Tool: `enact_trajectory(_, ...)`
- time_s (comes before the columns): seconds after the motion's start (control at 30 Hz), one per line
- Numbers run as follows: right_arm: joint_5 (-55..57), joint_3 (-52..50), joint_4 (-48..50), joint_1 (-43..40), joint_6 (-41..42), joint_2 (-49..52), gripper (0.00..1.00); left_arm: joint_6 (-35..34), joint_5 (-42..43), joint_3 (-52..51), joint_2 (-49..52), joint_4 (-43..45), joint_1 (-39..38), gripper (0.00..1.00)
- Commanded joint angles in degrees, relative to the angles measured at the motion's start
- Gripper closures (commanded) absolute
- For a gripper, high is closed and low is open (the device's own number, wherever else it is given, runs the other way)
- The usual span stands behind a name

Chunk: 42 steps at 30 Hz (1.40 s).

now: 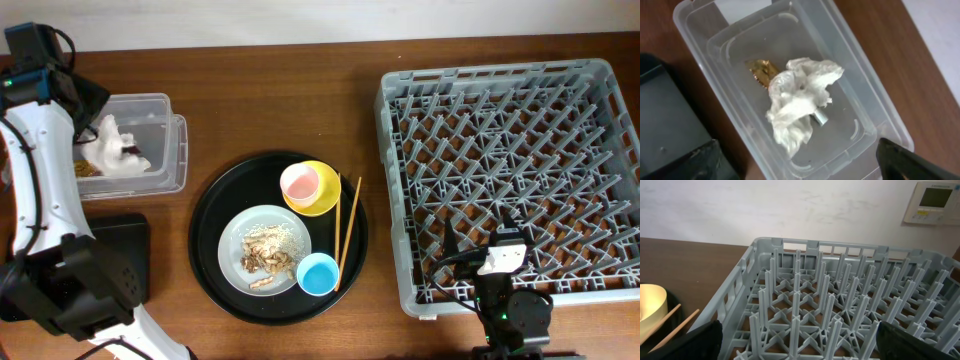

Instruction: Sort waste into correct bins and load items into the dishwasher rack

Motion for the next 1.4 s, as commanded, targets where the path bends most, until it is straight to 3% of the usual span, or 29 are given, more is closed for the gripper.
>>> enact_trajectory(0.0, 0.5, -0.3, -0.4, -0.2, -0.4, -0.4, 0.02, 2.0, 6.2, 0.0, 0.5, -3.0, 0.1, 0.01)
enact_trajectory(0.07, 0.5, -0.3, -0.4, -0.2, -0.4, -0.4, 0.02, 8.0, 12.6, 0.0, 0.3, -3.4, 0.1, 0.01)
enact_trajectory(0.27, 0.5, -0.3, -0.4, -0.2, -0.4, -0.4, 0.02, 14.8, 26.5, 0.0, -6.5, -9.8, -0.6, 0.01)
enact_trajectory(0.47, 0.5, -0.3, -0.4, -0.2, -0.4, -0.4, 0.02, 14.7, 19.1, -1.6, -20.0, -19.7, -6.7, 0.01)
enact_trajectory(0.57, 0.5, -0.3, -0.4, -0.2, -0.4, -0.4, 0.02, 14.5, 17.3, -4.8, -24.5, -20.3, -10.0, 0.01)
enact_trajectory(0.77, 0.5, -0.3, -0.4, -0.2, -0.4, -0.4, 0.02, 13.8, 17.3, -20.4, -32.6, -17.2, -18.6, 0.01)
enact_trajectory(1.07, 0.5, -0.3, -0.4, -0.2, -0.4, -0.4, 0.02, 13.4, 17.9, -38.6, -33.1, -9.5, -23.2, 0.01)
enact_trajectory(1.13, 0.5, -0.3, -0.4, -0.2, -0.4, -0.4, 0.02, 13.5, 18.6, -42.8, -33.1, -6.4, -24.5, 0.08)
enact_trajectory(1.17, 0.5, -0.3, -0.4, -0.2, -0.4, -0.4, 0.02, 13.5, 18.5, -44.6, -33.1, -4.7, -25.2, 0.21)
enact_trajectory(1.23, 0.5, -0.3, -0.4, -0.2, -0.4, -0.4, 0.02, 13.5, 18.5, -48.3, -33.1, -0.6, -26.9, 0.32)
enact_trajectory(1.37, 0.5, -0.3, -0.4, -0.2, -0.4, -0.4, 0.02, 13.5, 17.2, -54.8, -33.1, 8.4, -29.2, 0.38)
